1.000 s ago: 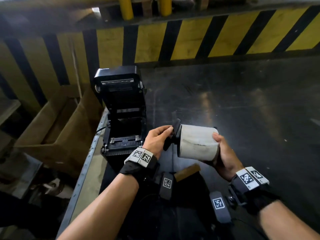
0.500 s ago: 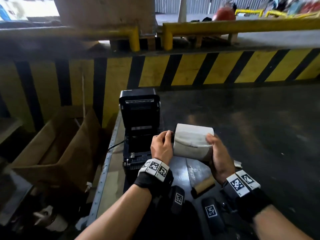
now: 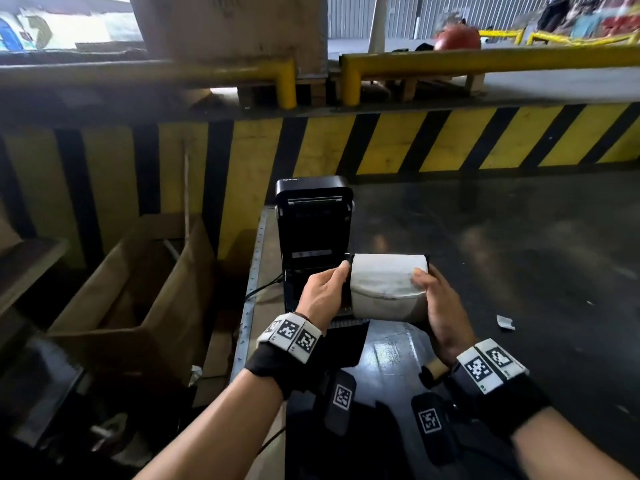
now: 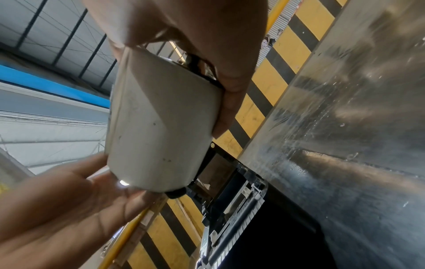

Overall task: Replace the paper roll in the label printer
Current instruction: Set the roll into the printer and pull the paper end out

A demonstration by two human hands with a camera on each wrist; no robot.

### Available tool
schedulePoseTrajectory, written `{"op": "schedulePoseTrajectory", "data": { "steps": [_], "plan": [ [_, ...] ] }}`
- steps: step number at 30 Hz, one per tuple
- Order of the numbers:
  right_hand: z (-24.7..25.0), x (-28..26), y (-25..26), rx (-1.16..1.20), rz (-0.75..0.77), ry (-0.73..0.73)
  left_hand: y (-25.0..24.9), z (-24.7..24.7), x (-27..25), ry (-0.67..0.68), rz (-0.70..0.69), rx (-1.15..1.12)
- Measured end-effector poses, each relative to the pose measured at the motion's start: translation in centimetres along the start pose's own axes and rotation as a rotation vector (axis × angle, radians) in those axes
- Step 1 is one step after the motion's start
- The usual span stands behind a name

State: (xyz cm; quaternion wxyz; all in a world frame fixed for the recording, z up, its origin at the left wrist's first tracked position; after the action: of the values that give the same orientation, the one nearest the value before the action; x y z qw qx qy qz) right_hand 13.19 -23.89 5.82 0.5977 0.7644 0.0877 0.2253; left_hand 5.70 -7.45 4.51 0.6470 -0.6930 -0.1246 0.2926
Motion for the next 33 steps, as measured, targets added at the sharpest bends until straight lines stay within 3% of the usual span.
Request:
{"op": "schedulePoseTrajectory", "data": {
  "steps": [5, 11, 19, 25, 29, 33],
  "plan": [
    [-1.7, 0.6, -0.2, 0.021, -0.015, 0.076, -1.8, 2.4, -0.5, 0.171, -0.015, 0.070],
    [-4.6, 2.9, 0.3, 0.132, -0.111, 0.233, -4.0, 5.5, 1.1, 0.189, -0.056, 0.162],
    [-6.3, 6.7, 0.1, 0.127, -0.010, 0.215, -8.6, 8.0, 2.8, 0.217, -0.104, 0.165],
    [-7.3, 8.3, -1.8, 0.020, 0.023, 0.062, -7.6, 9.6, 4.2, 0.236, -0.107, 0.234],
    [-7.6, 9.6, -3.4, -0.076, 0.014, 0.046, -6.6, 10.1, 5.2, 0.197, -0.070, 0.225],
    [-8.3, 11.2, -4.5, -0.019, -0.028, 0.080, -6.1, 10.6, 6.3, 0.156, -0.040, 0.223]
  ]
}}
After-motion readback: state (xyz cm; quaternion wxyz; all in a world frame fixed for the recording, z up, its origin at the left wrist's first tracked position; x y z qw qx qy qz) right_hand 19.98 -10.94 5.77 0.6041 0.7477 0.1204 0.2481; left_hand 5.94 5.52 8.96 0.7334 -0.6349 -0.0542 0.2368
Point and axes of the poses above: each hand's wrist, its own x-axis towards the middle knuckle, its own z-axis out of the back of the hand, y = z × x, the point moved 2 cm from there along x, towards the middle knuckle, and after that the axes turned 10 degrees about z, right-handed, at the moved point
